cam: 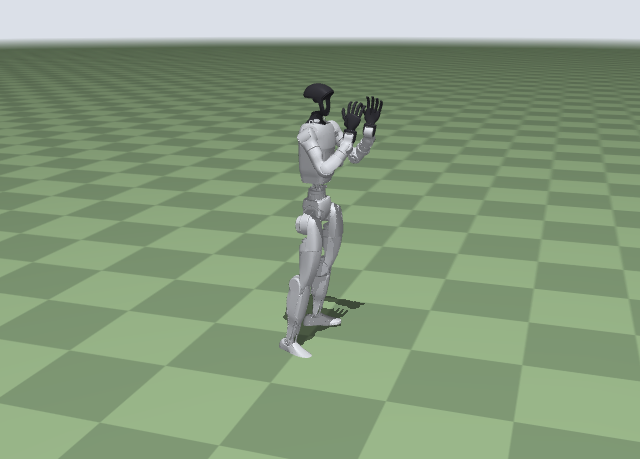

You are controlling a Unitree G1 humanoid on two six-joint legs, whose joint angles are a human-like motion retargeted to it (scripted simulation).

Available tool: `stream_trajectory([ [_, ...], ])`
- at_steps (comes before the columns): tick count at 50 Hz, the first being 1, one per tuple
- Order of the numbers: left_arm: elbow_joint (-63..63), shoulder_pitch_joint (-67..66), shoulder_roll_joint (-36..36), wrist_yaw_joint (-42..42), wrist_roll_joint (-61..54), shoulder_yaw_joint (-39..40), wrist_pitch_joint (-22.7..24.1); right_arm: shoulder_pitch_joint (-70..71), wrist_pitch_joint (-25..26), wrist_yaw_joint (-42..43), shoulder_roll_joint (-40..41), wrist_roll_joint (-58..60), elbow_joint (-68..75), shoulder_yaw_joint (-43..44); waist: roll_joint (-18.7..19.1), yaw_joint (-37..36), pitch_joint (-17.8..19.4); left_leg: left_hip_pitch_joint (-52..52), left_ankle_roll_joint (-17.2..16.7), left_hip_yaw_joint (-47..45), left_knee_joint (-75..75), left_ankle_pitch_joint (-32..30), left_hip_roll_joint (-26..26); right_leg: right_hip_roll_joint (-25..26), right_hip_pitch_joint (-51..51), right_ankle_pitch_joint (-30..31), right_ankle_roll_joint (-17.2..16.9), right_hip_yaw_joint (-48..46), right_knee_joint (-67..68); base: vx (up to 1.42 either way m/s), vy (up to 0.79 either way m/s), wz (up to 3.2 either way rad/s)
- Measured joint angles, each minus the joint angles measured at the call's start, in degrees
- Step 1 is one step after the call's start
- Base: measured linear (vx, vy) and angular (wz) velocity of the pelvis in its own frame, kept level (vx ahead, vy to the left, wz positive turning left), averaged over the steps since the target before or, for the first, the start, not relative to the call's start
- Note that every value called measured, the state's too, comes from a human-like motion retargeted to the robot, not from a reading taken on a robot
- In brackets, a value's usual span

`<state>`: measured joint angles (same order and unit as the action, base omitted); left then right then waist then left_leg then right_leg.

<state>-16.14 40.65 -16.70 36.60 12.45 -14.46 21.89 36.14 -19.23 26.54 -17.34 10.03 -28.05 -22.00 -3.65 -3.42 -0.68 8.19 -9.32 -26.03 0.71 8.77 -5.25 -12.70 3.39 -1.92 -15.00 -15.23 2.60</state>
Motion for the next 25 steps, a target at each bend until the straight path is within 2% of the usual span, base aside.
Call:
stream_trajectory([
  [3, -4.54, -11.19, -2.11, -4.06, -4.29, -2.52, 2.62, 7.71, 0.21, 4.30, 0.41, -1.63, 2.39, 2.31, -0.34, -0.50, 0.42, 0.08, 0.54, -1.01, -0.17, 0.22, -0.14, 0.23, -0.59, 0.23, 0.00, 1.09, 0.04, -0.01, -0.01, -0.31],
  [6, -9.16, -17.08, -2.57, -6.58, -5.59, -5.82, 4.53, 9.78, -0.24, 7.20, 0.35, -5.93, 6.37, 3.27, -0.99, -0.68, 0.45, -0.01, 0.67, -1.08, -0.28, 0.41, -0.05, 0.10, -0.68, 0.32, 0.00, 1.21, 0.05, 0.00, 0.00, 0.00],
  [9, -13.98, -15.18, -2.30, -5.54, -2.00, -6.66, 4.27, 7.44, -0.35, 7.46, 0.13, -12.31, 12.15, 2.83, -1.68, -0.62, 0.46, -0.10, 0.46, -0.19, -0.27, 0.45, 0.29, -0.42, -0.22, 0.12, 0.03, 0.36, 0.24, 0.00, 0.04, 0.29],
  [13, -16.48, -7.62, -2.05, -3.34, 3.81, -4.15, 1.69, 2.58, 0.78, 2.88, -0.13, -15.99, 16.19, 1.63, -1.99, -0.67, 0.42, -0.25, -0.09, 1.11, -0.11, 0.24, 0.44, -0.72, 0.44, -0.15, 0.20, -1.03, 0.40, -0.01, 0.02, 0.30],
  [17, -11.51, -5.01, -3.07, -2.23, 3.86, -3.31, 1.11, 1.39, -0.69, 1.96, 1.19, -10.31, 8.57, 0.84, -1.77, -1.24, 0.63, -0.21, -0.02, 1.34, 0.06, 0.02, 0.48, -0.69, 0.60, -0.12, 0.01, -1.28, 0.23, 0.00, 0.00, 0.04],
  [22, 0.94, -7.25, -4.51, -6.58, -8.13, -7.16, 1.42, 6.68, -1.29, 2.35, 3.55, -2.31, -5.14, 0.72, -1.89, -2.50, 0.60, -0.25, 0.81, 0.45, 0.09, -0.10, 0.27, -0.23, 0.04, 0.25, 0.00, -0.37, -0.19, -0.01, -0.01, -0.12],
  [25, 2.87, -8.40, -5.06, -8.54, -11.63, -8.49, 2.40, 8.85, -1.45, 2.44, 3.85, -0.34, -8.89, 0.61, -2.31, -2.70, 0.16, -0.52, 0.96, 0.13, 0.00, -0.07, 0.12, -0.05, -0.39, 0.40, 0.00, -0.09, -0.26, 0.00, 0.00, 0.00],
])
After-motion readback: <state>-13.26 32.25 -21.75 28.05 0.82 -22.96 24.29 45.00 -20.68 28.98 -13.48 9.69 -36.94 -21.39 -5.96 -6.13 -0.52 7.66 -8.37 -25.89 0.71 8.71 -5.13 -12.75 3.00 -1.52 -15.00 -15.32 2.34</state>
